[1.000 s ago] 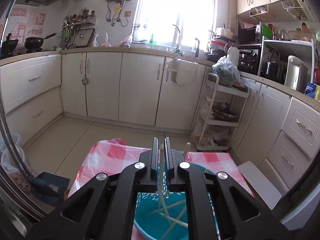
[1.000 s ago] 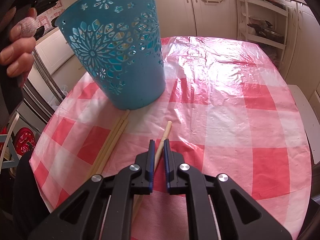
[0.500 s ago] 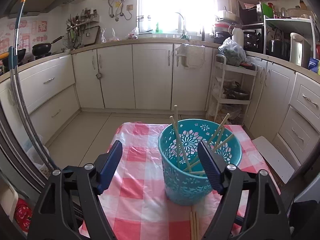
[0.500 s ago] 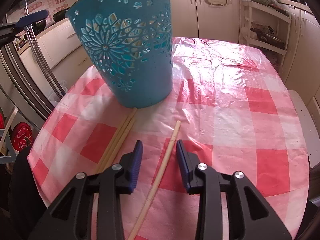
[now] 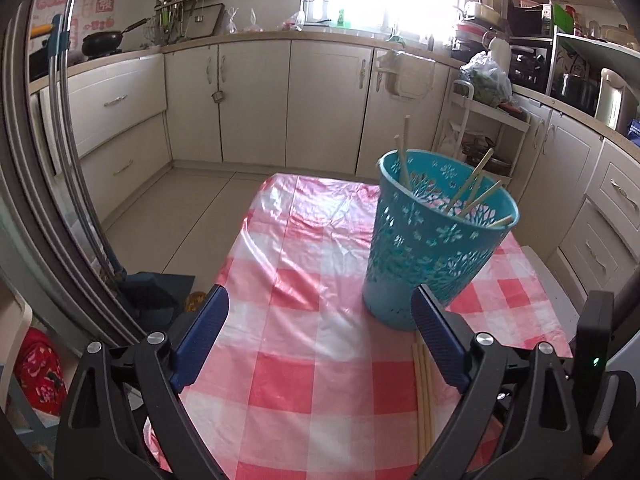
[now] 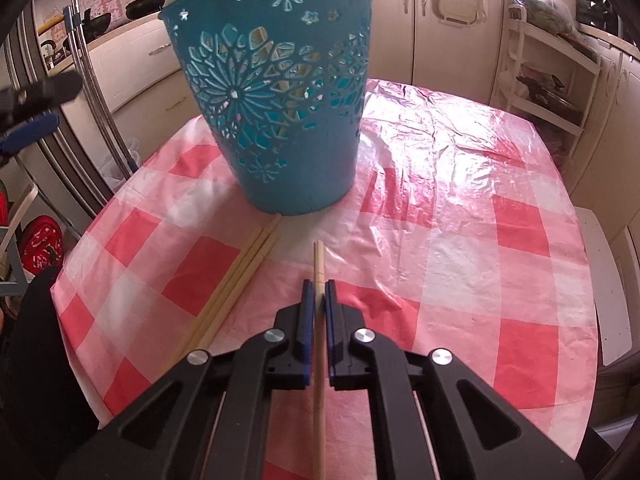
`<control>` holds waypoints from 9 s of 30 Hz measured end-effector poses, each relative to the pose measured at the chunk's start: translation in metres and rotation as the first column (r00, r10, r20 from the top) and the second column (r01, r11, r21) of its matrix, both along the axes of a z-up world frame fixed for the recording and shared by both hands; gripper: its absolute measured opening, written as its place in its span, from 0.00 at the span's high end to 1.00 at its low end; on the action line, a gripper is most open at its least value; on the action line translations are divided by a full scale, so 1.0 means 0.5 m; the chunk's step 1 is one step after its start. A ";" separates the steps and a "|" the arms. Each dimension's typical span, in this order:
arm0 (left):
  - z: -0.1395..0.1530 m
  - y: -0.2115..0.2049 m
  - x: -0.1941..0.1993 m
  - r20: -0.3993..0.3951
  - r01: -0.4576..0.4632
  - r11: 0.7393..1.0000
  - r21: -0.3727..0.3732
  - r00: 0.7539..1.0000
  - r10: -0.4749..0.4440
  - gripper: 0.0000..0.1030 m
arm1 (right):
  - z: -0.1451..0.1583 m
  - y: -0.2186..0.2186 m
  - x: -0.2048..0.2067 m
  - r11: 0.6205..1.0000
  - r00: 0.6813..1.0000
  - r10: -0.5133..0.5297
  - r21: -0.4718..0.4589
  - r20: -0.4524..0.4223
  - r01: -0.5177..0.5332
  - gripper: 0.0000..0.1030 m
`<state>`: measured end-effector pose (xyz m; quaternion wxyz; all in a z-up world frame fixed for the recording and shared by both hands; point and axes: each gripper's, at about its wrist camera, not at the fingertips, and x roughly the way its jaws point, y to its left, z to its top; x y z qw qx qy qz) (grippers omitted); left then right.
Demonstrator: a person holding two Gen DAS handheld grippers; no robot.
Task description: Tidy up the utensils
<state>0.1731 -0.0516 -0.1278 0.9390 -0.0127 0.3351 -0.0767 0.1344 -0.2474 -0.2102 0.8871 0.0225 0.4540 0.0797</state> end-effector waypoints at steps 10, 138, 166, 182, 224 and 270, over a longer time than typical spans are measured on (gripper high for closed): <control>-0.055 0.020 -0.001 -0.072 -0.013 1.000 -0.027 0.997 0.011 0.14 | -0.014 0.012 0.011 0.999 1.000 -0.004 -0.053 -0.022 0.003 0.86; -0.164 -0.103 -0.013 -0.269 0.146 0.984 0.102 0.956 -0.114 0.12 | -0.011 -0.027 -0.046 0.993 0.996 -0.083 0.075 -0.034 0.086 0.90; -0.207 -0.164 0.018 -0.338 0.166 0.976 0.143 0.935 -0.109 0.12 | -0.014 -0.051 -0.052 0.979 0.995 -0.100 0.174 -0.020 0.102 0.90; -0.208 -0.178 0.036 -0.333 0.165 0.972 0.167 0.937 -0.101 0.12 | -0.015 -0.051 -0.052 0.979 0.995 -0.100 0.177 -0.019 0.102 0.90; -0.206 -0.151 0.067 -0.364 0.276 0.956 0.100 0.904 -0.223 0.93 | -0.011 -0.019 -0.010 0.996 0.997 -0.042 0.076 -0.059 0.046 0.89; 0.049 -0.026 0.022 0.015 0.267 0.907 -0.326 0.960 -0.278 0.95 | -0.019 -0.004 -0.032 0.995 0.999 -0.022 0.097 0.050 0.017 0.69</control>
